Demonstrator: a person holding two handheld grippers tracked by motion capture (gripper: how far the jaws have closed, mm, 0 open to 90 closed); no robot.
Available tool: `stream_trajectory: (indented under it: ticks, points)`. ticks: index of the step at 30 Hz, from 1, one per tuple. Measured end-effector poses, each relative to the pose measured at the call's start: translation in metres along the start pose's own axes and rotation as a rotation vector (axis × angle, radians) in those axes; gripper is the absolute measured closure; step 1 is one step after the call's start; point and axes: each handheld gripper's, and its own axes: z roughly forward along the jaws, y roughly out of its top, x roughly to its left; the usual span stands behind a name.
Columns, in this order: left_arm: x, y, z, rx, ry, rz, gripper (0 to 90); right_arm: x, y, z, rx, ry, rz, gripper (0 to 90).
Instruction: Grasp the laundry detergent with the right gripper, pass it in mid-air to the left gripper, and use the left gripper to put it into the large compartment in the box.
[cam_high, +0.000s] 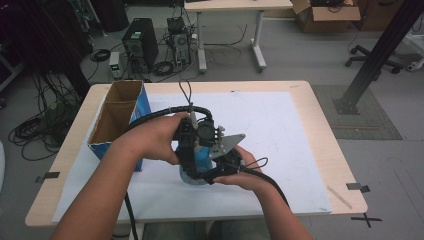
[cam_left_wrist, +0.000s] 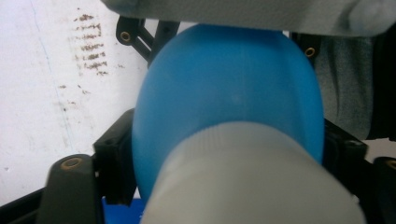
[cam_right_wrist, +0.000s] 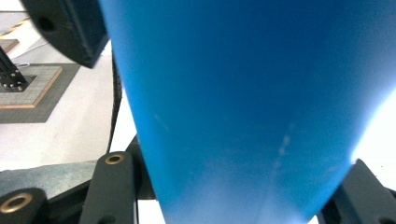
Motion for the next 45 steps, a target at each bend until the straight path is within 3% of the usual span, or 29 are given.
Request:
stream_trajectory:
  ticks: [17, 26, 45]
  points:
    - [-0.0003, -0.0006, -0.0012, -0.002, 0.017, -0.002, 37.9, 0.0009, 0.0008, 0.0016, -0.001, -0.001, -0.003, 44.6]
    - [-0.0027, 0.0009, -0.0001, 0.012, 0.042, 0.018, 38.9, 0.0025, 0.0013, 0.0024, 0.003, 0.003, 0.008, 44.6]
    - [-0.0021, 0.002, -0.0021, 0.033, 0.035, 0.014, 39.6, 0.0028, -0.0001, 0.0038, -0.026, -0.004, 0.003, 43.1]
